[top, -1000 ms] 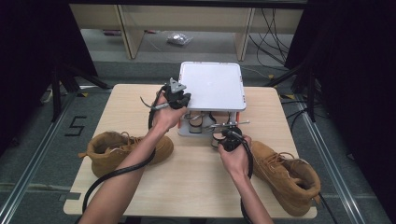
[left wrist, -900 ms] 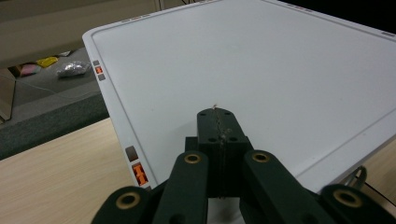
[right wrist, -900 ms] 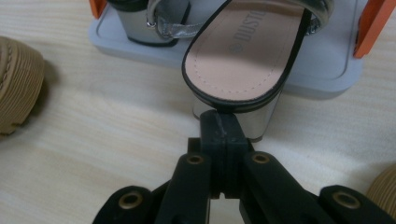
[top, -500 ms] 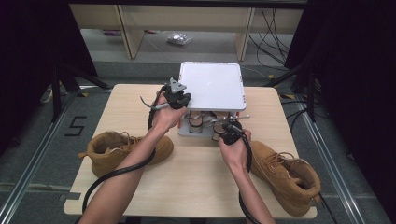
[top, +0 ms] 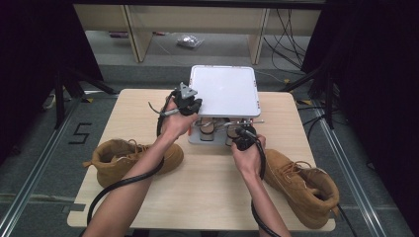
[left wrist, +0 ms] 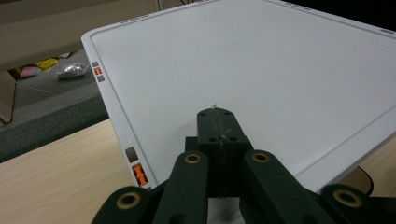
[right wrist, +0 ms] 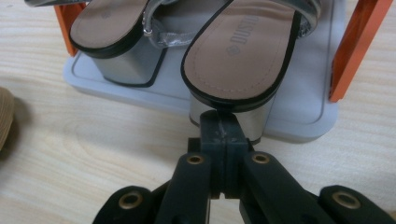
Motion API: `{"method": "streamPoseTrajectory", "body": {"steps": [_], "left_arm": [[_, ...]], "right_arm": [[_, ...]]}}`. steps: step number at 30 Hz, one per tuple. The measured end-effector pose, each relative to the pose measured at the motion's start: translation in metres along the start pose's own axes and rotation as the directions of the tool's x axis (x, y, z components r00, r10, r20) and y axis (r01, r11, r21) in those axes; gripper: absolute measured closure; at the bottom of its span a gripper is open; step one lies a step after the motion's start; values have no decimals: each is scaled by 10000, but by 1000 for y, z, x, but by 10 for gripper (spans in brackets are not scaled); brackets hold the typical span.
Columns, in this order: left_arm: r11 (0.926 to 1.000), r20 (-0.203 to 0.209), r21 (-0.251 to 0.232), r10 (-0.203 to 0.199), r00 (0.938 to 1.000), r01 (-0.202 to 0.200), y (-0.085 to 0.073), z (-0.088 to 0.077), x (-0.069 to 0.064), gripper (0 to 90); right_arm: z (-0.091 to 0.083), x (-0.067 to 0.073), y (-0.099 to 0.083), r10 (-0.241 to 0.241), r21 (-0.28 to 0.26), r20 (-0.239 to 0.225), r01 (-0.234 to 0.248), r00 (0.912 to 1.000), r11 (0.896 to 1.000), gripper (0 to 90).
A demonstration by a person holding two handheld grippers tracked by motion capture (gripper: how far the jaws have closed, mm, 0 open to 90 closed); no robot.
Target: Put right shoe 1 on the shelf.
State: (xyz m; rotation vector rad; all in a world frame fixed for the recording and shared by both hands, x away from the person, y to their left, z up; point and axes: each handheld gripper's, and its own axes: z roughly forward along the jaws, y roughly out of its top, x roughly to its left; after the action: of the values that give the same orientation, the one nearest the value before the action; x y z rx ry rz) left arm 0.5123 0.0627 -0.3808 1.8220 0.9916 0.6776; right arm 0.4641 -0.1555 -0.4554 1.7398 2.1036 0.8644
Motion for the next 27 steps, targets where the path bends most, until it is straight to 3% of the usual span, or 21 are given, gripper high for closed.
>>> {"method": "streamPoseTrajectory", "body": {"steps": [5,7,10,22,27], "left_arm": [[10000,-7,12,71,10000,-71,0,0,0,895],[10000,-2,10,44,10000,-44,0,0,0,895],[10000,14,15,46,10000,-46,0,0,0,895],[10000,12,20,95,10000,-95,0,0,0,895],[9999,13,25,108,9999,-108,0,0,0,895]], "right_arm": [[1,-2,3,-29,-222,301,36,9995,9997,900],[5,-5,3,-214,-313,294,223,9993,9993,900],[8,-4,3,37,-262,294,-29,9996,9997,900],[16,-9,3,-186,-505,500,211,9986,9985,900],[17,-8,4,89,-517,474,-65,9988,9986,900]]}}
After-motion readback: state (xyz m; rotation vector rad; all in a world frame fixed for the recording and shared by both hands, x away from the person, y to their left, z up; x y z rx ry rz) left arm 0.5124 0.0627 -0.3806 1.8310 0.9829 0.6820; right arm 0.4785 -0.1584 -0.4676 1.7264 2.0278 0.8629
